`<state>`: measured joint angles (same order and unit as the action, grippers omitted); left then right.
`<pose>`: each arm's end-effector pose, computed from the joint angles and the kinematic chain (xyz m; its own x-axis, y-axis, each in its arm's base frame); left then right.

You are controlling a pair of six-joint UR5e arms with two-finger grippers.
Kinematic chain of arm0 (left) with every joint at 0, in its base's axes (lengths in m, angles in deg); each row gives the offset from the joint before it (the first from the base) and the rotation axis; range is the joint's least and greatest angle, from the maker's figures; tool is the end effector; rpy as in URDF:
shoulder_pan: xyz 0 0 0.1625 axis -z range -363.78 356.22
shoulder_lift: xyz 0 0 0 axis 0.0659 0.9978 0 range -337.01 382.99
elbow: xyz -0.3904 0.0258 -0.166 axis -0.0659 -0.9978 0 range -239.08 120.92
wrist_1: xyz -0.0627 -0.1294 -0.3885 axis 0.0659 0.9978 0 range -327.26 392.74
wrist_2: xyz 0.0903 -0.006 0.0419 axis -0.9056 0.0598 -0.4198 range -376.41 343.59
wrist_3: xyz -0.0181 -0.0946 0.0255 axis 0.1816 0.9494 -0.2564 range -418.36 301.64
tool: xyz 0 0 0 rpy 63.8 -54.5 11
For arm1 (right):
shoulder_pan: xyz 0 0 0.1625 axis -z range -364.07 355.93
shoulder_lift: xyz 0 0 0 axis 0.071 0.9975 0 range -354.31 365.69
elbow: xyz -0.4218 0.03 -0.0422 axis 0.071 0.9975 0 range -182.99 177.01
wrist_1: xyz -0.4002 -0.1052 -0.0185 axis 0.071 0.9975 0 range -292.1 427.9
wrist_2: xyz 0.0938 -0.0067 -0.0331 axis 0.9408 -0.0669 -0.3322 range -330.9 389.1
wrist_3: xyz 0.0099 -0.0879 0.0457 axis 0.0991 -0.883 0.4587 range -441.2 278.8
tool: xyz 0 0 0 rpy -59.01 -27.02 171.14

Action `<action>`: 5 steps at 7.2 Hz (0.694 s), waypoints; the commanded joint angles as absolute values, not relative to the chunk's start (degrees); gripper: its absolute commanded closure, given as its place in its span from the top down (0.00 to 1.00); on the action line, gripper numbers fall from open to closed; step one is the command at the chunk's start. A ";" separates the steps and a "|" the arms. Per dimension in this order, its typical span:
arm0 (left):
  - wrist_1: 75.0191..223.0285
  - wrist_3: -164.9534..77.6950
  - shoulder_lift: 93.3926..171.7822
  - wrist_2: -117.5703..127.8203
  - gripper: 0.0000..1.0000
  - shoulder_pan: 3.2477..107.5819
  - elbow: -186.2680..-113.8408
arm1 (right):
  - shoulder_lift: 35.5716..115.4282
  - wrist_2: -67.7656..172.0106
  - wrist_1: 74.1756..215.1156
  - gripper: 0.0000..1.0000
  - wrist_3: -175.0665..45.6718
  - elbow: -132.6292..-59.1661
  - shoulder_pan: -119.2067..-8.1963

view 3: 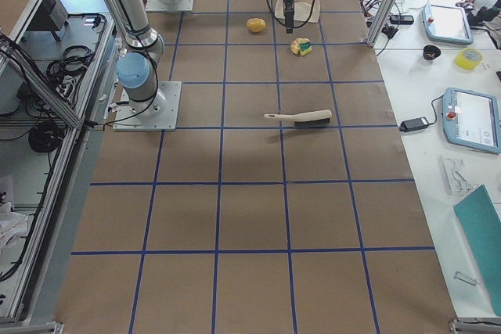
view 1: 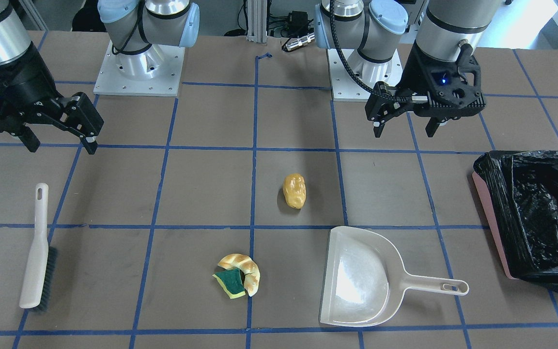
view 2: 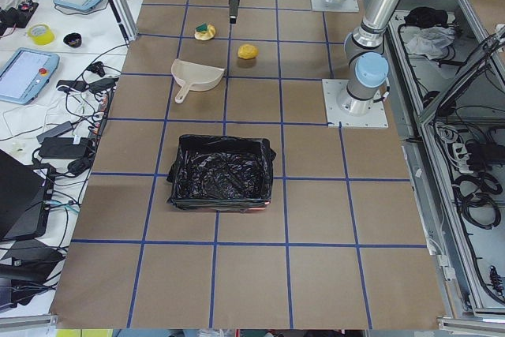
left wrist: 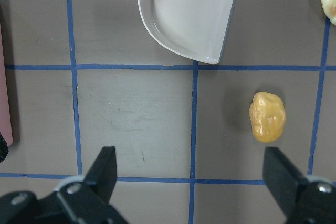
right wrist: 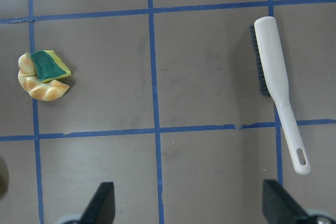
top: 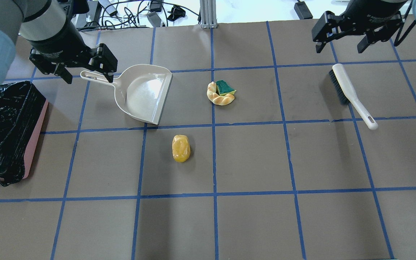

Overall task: Sweep and dump trash into bin
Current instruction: 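Grasp the white dustpan with the left gripper while the right grasps the brush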

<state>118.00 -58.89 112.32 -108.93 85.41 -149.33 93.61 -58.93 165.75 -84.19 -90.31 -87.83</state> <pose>-0.1218 -0.4973 0.5003 -0.9990 -0.0090 -0.0446 -0.0049 0.9960 -0.0897 0.0793 -0.5327 0.5075 -0.9983 0.0523 -0.0263 0.0557 0.9874 -0.1485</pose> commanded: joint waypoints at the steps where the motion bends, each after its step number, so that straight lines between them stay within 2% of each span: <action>1: 118.00 -58.89 112.29 -109.22 1.00 85.34 -149.09 | 93.50 -58.79 164.94 1.00 -81.05 -90.61 -87.83; 3: 118.61 -59.24 111.41 -110.44 1.00 84.64 -148.30 | 93.32 -59.14 165.63 1.00 -81.28 -91.67 -87.31; 5: 113.21 -51.83 113.42 -110.45 1.00 84.37 -149.25 | 89.12 -61.33 166.25 1.00 -89.75 -91.67 -81.62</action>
<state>116.77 -56.57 112.40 -110.18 84.54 -148.63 91.17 -60.25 166.05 -84.32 -91.56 -84.94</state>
